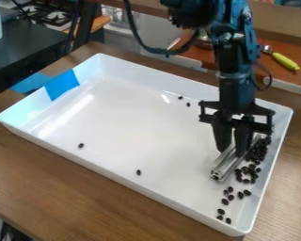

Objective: Sweep into pile

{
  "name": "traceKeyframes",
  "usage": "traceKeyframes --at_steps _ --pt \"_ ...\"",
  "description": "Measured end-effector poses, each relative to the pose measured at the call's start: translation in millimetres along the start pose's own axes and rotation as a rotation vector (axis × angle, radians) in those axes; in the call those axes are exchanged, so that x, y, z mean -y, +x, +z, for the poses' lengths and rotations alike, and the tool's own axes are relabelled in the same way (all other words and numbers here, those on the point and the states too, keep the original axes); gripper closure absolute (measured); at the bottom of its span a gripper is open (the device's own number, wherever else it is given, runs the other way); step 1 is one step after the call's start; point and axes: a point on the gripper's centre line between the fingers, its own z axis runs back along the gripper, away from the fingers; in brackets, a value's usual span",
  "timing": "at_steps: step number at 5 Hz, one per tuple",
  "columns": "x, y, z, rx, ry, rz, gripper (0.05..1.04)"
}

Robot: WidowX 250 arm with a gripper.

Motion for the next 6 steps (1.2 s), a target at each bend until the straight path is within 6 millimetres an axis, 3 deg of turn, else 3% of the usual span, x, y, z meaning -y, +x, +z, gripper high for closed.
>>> traceKeyframes --at_steps 1,2,3,4,6 --pt "-28.0 -3.2 47.2 0.063 -0.044 0.002 0.762" --pt "-65.3 -10.2 73.7 0.091 -0.054 0.007 0.762" --pt "-100.0 -13.5 83.7 0.121 -0.033 -0.018 0.762" --pt "-152.0 -27.7 90.1 0.139 0.015 -0.029 0.762" --pt "-216.8 -70.7 89.3 0.082 0.070 -0.096 0.762"
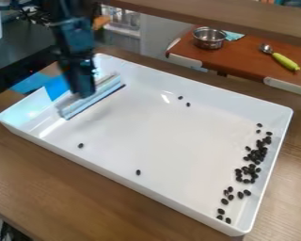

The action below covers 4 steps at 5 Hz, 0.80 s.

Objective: Sweep into pile

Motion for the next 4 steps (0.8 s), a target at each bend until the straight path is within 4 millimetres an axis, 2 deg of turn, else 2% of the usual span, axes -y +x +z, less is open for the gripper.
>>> traceKeyframes --at_steps 1,2,3,4 --pt "-2.3 -11.0 -4.3 -0.031 0.000 -0.047 0.762" --pt "-2.9 -16.1 1.4 -0.016 0.044 -0.069 0.762" --pt "0.7 -30.8 -19.4 -0.050 0.105 -0.024 0.762" --pt "18.3 -28.3 -31.2 -0.042 0.218 0.004 0.762"
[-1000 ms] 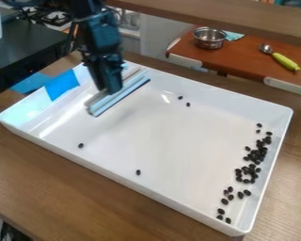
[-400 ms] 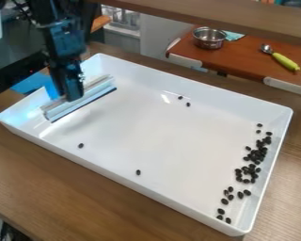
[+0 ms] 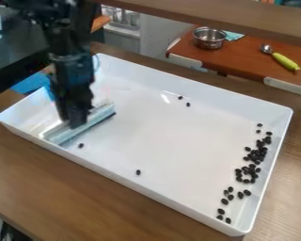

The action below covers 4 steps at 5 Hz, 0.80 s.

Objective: Sweep into pile

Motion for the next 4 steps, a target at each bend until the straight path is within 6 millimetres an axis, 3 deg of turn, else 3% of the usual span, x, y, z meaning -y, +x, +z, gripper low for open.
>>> traceKeyframes --at_steps 2,4 --pt "18.6 -1.0 -3.9 -0.013 0.022 0.031 0.762" --pt "59.7 11.2 -6.3 -0.029 -0.004 0.108 0.762"
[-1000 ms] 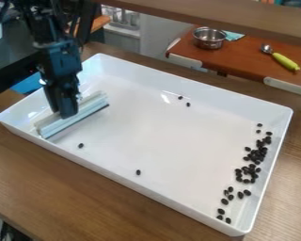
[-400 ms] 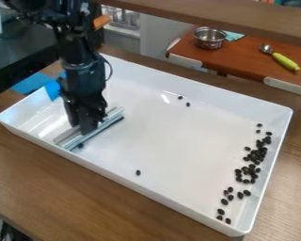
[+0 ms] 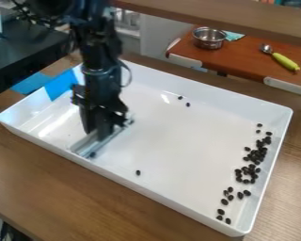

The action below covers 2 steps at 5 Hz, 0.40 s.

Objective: Sweep into pile

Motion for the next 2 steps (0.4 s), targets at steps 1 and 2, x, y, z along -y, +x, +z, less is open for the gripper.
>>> traceKeyframes --at_steps 1,2 --pt "36.7 8.3 0.4 -0.024 -0.049 0.030 0.762" --pt "61.1 12.6 -0.4 -0.036 -0.080 0.051 0.762"
